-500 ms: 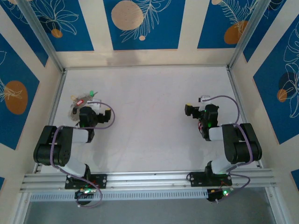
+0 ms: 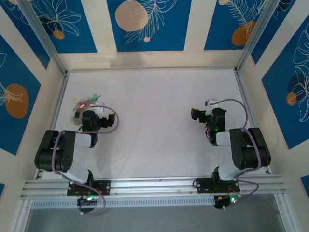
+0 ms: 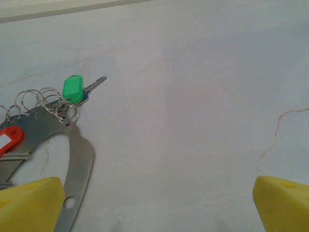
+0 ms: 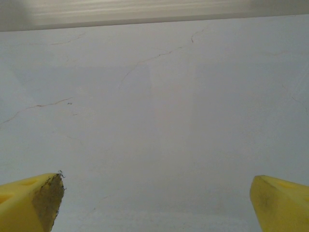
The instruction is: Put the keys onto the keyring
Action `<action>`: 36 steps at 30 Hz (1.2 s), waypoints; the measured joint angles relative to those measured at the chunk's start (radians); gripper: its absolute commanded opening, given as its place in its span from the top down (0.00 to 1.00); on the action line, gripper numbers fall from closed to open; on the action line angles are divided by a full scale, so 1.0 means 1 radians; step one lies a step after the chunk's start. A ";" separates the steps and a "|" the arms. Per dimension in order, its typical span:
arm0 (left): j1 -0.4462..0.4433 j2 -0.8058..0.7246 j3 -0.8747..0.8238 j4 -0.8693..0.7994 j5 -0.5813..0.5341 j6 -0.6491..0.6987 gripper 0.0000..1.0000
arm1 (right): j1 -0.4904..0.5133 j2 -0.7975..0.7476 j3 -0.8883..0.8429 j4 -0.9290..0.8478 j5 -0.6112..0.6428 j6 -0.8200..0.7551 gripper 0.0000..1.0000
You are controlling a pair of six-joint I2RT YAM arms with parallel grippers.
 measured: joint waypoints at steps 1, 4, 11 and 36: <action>0.000 0.000 0.000 0.000 0.000 0.000 0.00 | -0.002 0.000 0.000 0.000 -0.003 0.000 0.01; 0.000 0.000 0.000 0.000 0.000 0.000 0.00 | -0.008 0.000 0.000 -0.002 -0.010 0.000 0.01; 0.000 0.000 0.000 0.000 0.000 0.000 0.00 | -0.016 0.000 0.000 -0.011 -0.018 0.008 0.01; 0.083 0.163 0.883 -1.032 -0.182 -0.516 0.00 | -0.137 -0.575 -0.034 -0.415 0.021 0.262 0.01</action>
